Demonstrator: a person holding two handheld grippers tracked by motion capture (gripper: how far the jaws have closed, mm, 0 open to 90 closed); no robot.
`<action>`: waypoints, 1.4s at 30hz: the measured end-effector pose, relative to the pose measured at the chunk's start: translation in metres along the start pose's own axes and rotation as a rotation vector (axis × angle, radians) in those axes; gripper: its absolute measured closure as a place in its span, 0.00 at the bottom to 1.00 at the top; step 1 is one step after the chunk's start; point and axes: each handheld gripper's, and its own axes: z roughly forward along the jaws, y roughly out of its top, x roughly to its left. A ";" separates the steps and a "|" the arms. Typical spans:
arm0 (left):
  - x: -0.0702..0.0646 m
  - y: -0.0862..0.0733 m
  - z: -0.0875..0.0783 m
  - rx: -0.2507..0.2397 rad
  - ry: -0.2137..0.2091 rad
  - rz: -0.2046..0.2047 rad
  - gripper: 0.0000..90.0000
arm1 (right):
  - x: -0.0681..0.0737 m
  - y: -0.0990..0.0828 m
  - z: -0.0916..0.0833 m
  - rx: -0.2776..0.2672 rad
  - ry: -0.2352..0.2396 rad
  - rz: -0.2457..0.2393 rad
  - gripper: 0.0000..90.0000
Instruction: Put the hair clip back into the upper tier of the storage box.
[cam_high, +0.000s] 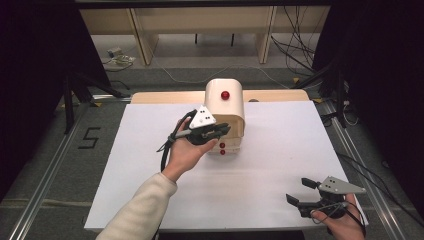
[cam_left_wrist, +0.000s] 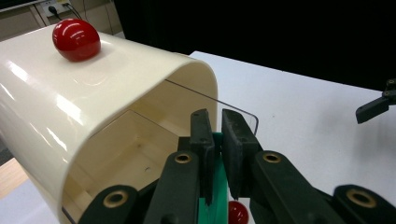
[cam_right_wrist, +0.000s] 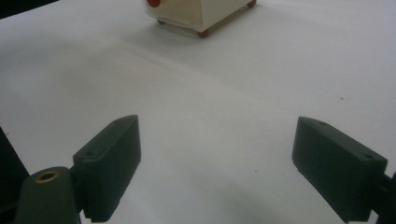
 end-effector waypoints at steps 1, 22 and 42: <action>0.000 0.000 0.000 -0.002 0.001 -0.002 0.92 | 0.000 0.000 0.000 0.001 0.000 0.000 0.18; 0.008 0.002 0.009 -0.003 0.024 -0.013 0.92 | 0.000 0.000 0.000 0.002 0.001 -0.002 0.18; 0.014 0.002 0.018 0.003 0.042 -0.019 0.92 | 0.000 0.000 0.000 0.002 0.004 -0.001 0.18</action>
